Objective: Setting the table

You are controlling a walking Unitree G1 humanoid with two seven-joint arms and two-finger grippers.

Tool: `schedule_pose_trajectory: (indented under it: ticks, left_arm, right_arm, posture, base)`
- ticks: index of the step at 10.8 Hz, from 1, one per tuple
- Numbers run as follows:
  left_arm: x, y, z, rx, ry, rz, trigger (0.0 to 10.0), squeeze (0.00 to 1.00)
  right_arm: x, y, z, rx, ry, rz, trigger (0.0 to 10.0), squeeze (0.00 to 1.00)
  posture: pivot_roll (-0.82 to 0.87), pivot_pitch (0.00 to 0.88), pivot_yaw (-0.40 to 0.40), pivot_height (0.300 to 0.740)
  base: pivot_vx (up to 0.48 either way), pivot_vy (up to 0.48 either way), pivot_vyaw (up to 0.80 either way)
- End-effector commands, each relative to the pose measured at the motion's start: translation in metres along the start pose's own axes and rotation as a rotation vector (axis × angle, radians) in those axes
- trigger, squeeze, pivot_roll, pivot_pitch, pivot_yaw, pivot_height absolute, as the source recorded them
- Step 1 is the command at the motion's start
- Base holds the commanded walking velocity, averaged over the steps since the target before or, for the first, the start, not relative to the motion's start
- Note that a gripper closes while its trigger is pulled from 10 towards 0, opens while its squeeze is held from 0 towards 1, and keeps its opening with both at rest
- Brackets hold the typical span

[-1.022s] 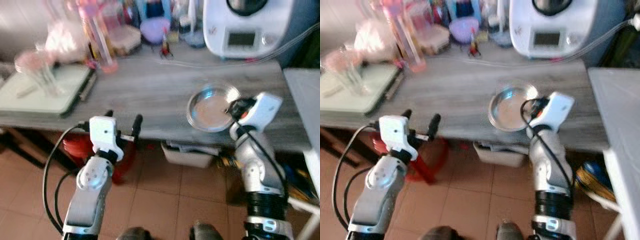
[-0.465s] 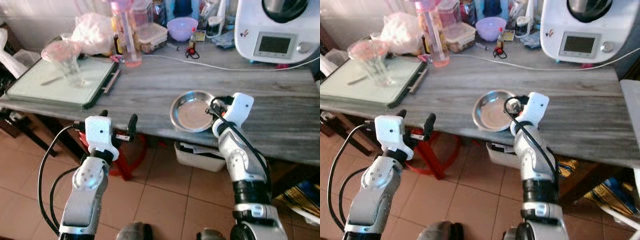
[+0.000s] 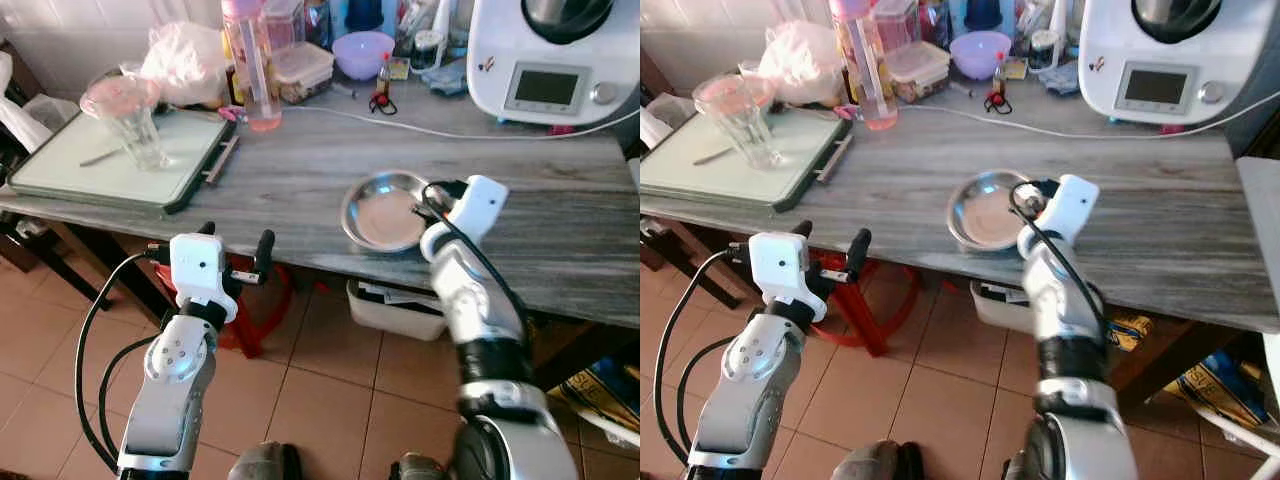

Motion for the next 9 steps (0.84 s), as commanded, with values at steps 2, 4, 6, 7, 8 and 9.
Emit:
schedule_pose_trajectory:
  ticks: [2, 4, 6, 7, 8, 9]
  left_arm:
    - [-0.002, 0.002, -0.001, 0.016, 0.011, 0.007, 10.0, 0.0]
    - [-0.004, 0.005, -0.003, 0.015, 0.024, 0.026, 10.0, 0.0]
    - [-0.002, 0.004, -0.006, -0.002, 0.035, 0.024, 10.0, 0.0]
    - [-0.003, 0.002, -0.006, -0.006, 0.035, 0.018, 10.0, 0.0]
    - [-0.002, 0.001, -0.007, 0.008, 0.043, 0.028, 10.0, 0.0]
    - [-0.003, 0.003, -0.009, 0.006, 0.049, 0.04, 10.0, 0.0]
  right_arm:
    - [0.004, 0.016, 0.006, 0.044, -0.018, 0.039, 10.0, 1.0]
    - [0.001, 0.017, 0.008, 0.034, -0.02, 0.045, 10.0, 1.0]
    - [-0.008, 0.015, 0.021, -0.015, -0.078, 0.072, 10.0, 1.0]
    - [-0.011, 0.014, 0.023, -0.023, -0.087, 0.075, 10.0, 1.0]
    - [-0.02, 0.01, 0.028, -0.062, -0.115, 0.073, 10.0, 1.0]
    - [-0.031, 0.008, 0.03, -0.099, -0.135, 0.077, 10.0, 1.0]
  posture:
    - [-0.01, 0.082, 0.091, 0.74]
    - [-0.01, 0.083, 0.087, 0.74]
    - [-0.01, 0.087, 0.087, 0.74]
    - [-0.02, 0.086, 0.087, 0.74]
    - [-0.02, 0.082, 0.083, 0.74]
    - [-0.02, 0.079, 0.081, 0.74]
  base:
    - [0.0, 0.0, 0.0]
    - [0.0, 0.0, 0.0]
    - [0.0, 0.0, 0.0]
    - [0.0, 0.0, 0.0]
    - [0.0, 0.0, 0.0]
    - [0.0, 0.0, 0.0]
Point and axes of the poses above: a point about 5 cm out from each wrist's last joint towards the gripper, its own x axis pointing out of the wrist towards the gripper, its own z axis along the axis of the wrist's last joint, y = z × x, the point moved 6 cm from there along x, pointing out of the wrist towards the gripper, and after that the axes turned 5 degrees about -x, right-handed, at the moved point
